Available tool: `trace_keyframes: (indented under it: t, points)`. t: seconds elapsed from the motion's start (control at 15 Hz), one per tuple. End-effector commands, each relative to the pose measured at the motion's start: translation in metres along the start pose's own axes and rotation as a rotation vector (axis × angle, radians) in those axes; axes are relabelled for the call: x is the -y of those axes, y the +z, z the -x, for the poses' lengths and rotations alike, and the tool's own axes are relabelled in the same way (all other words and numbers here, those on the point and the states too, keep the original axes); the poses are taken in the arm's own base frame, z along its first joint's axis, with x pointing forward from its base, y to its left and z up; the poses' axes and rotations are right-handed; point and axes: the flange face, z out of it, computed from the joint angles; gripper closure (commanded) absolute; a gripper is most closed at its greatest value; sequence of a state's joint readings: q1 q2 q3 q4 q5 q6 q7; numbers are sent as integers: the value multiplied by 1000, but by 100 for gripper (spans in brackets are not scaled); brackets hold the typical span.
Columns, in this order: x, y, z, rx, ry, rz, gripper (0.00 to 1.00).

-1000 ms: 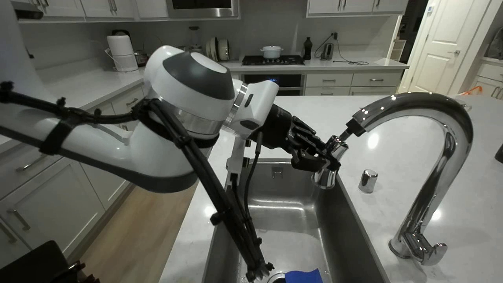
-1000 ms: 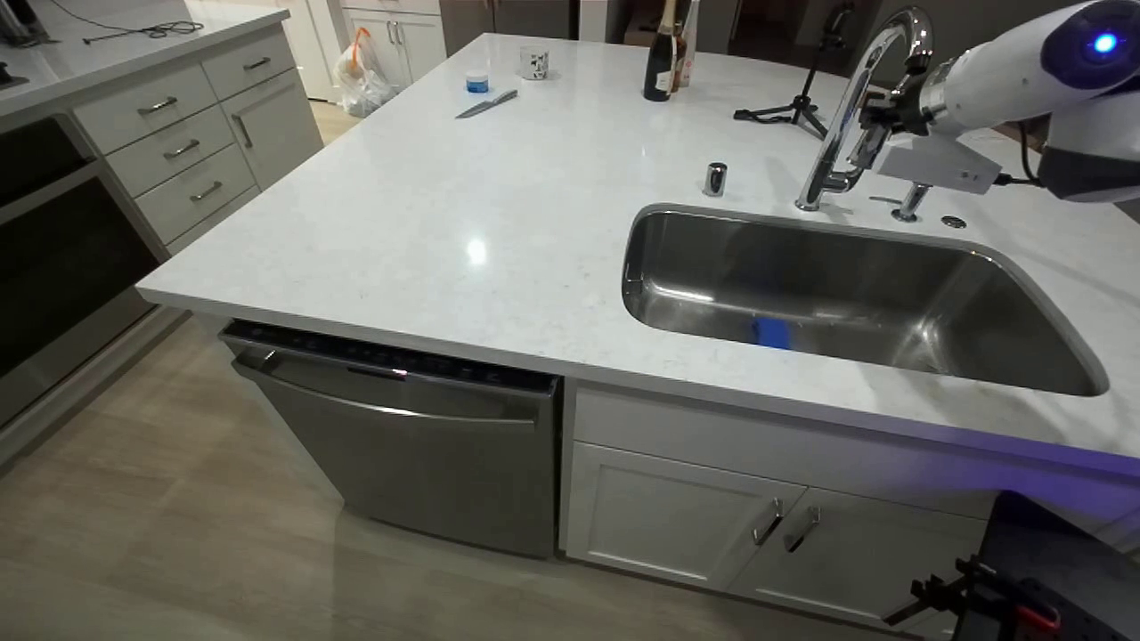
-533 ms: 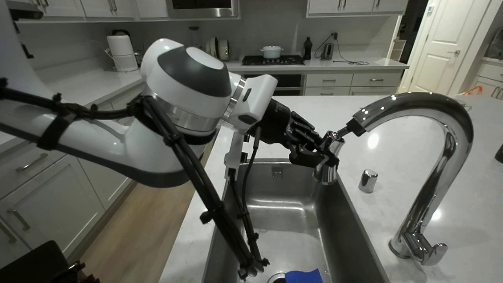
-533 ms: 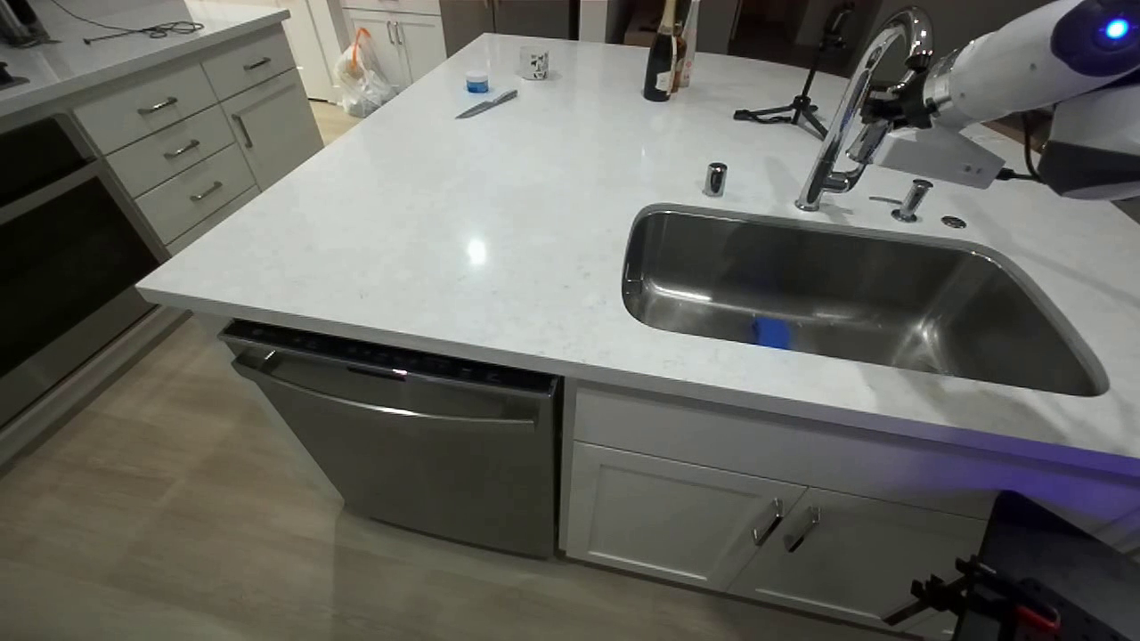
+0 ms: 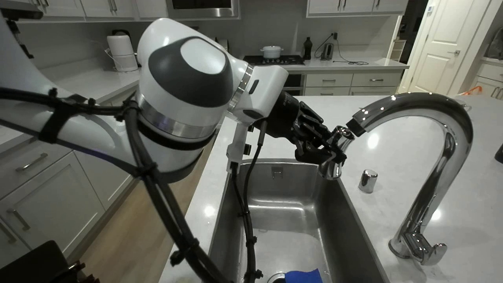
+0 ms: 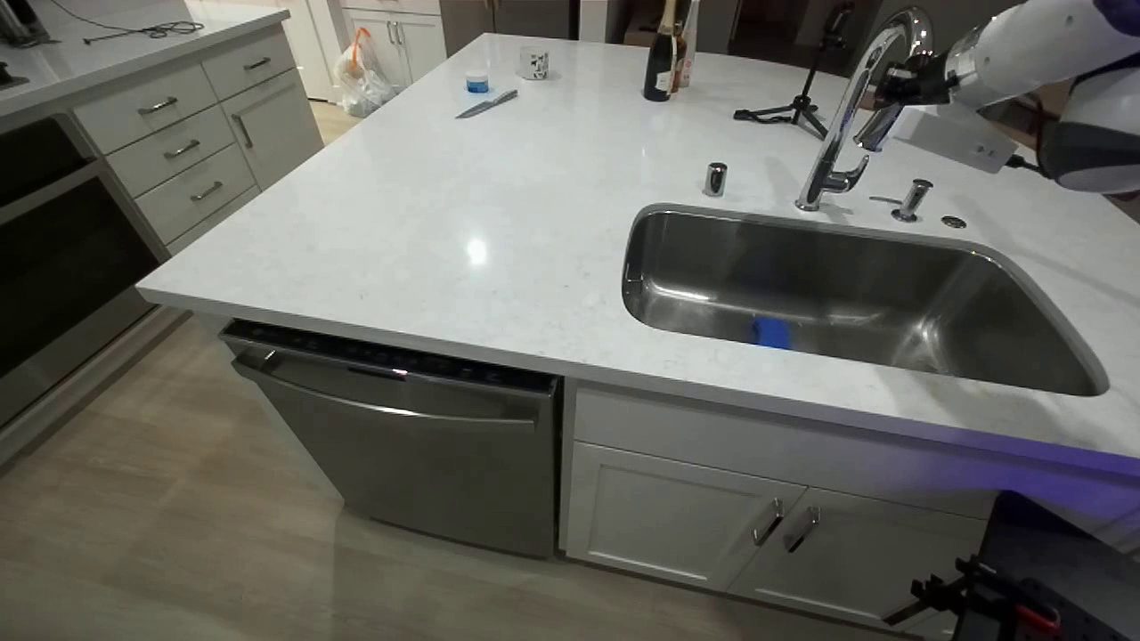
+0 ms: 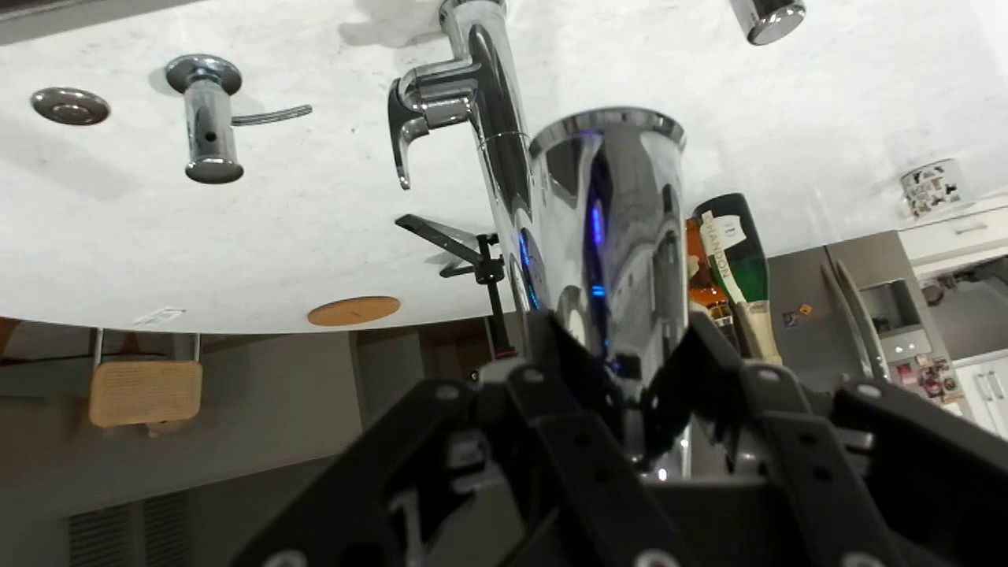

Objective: Pull the tap back into the other part of it

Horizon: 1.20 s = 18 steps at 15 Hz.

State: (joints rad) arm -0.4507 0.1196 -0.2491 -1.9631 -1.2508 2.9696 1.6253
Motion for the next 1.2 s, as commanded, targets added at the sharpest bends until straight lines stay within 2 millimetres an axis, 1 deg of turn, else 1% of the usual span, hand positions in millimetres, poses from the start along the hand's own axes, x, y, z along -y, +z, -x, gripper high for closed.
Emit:
trace_keyframes:
  t: [0.0,0.27,0.47,0.73,1.13]
  points:
    - [-12,-4,-11,36,48,-32,83]
    - [-18,-2,-10,94,98,-61,83]
    - [-14,-6,-14,129,117,-85,83]
    - [-9,-14,-30,142,113,-99,83]
    - [-15,-22,-48,140,85,-101,83]
